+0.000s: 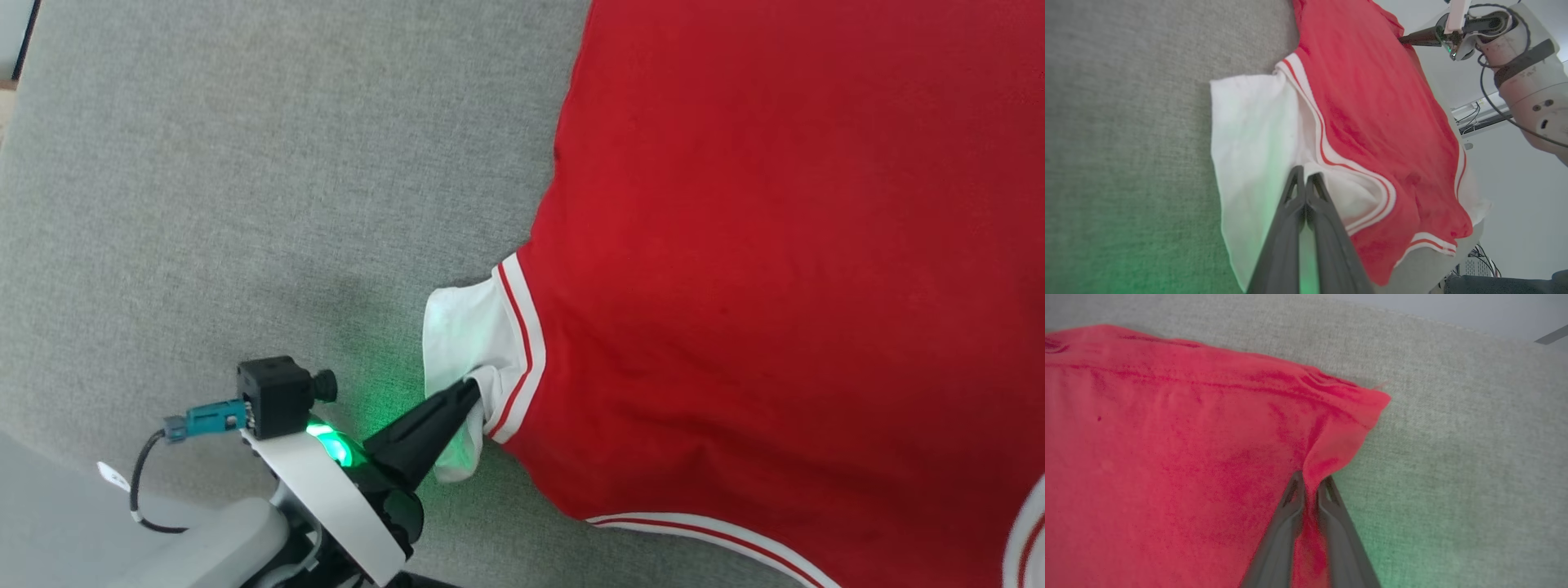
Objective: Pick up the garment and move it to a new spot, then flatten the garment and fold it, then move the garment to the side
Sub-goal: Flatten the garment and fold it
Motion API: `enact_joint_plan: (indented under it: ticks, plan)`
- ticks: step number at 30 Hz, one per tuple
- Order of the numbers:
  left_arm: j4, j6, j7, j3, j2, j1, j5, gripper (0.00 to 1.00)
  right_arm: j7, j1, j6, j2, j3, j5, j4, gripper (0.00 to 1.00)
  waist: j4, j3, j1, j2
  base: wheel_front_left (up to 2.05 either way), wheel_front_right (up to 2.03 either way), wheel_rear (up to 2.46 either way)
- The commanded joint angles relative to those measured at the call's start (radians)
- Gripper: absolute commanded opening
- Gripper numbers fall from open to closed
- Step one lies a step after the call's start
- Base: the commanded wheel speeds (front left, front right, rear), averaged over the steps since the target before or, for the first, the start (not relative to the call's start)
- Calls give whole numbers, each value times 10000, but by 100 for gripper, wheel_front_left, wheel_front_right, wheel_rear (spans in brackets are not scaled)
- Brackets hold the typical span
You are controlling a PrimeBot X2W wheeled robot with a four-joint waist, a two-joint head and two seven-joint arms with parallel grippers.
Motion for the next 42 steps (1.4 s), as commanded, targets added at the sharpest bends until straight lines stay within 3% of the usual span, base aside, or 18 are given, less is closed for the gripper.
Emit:
enact_joint_plan:
  ticks: [1, 10, 15, 20, 23, 29, 35, 36, 37, 38, 42]
  plan:
    - [45, 24, -50, 120, -22, -105, 83, 0, -61, 318, -5, 69, 74, 140, 200, 0, -119, -195, 0, 0, 0, 0, 0]
    - [292, 24, -39, 792, 213, 776, -13, 0, 133, 1724, -5, -854, 2086, 2186, -1175, 0, -841, -1676, 0, 0, 0, 0, 0]
    - [394, 24, -38, 1206, 370, 1431, 38, 0, 859, 4036, -5, -1898, 2998, 4081, -3473, 0, -1323, -2406, 0, 0, 0, 0, 0]
    - [405, 24, -38, 1585, 456, 2015, 177, 0, 1759, 7119, -5, -2748, 2657, 5640, -6036, 0, -1781, -2844, 0, 0, 0, 0, 0]
    - [405, 24, -38, 1836, 471, 2307, 208, 0, 2313, 9084, -5, -2685, 2388, 6127, -7365, 0, -2047, -3027, 0, 0, 0, 0, 0]
    - [270, 24, -38, 2082, 406, 2677, 242, 0, 3124, 12253, -5, -1655, 2534, 6412, -9475, 0, -2356, -3161, 0, 0, 0, 0, 0]
    - [191, 24, -38, 2017, 510, 2642, 335, 0, 3262, 13091, -5, -1134, 2835, 6177, -10403, 0, -2519, -3063, 0, 0, 0, 0, 0]
    - [177, 24, -38, 1992, 532, 2630, 328, 0, 3123, 12969, -5, -1118, 2749, 6090, -10492, 20, -2536, -3059, 0, 0, 0, 0, 0]
    - [166, 24, -38, 1967, 557, 2618, 321, 0, 2992, 12840, -5, -1138, 2650, 6031, -10556, 80, -2543, -3062, 0, 0, 0, 0, 0]
    - [164, 24, -38, 1946, 587, 2605, 315, 0, 2920, 12761, -5, -1202, 2562, 6039, -10619, 100, -2540, -3064, 0, 0, 0, 0, 0]
    - [186, 24, -38, 1878, 533, 2474, 299, 0, 2756, 12294, -5, -1460, 1640, 6371, -10907, 100, -2401, -3060, 0, 0, 0, 0, 0]
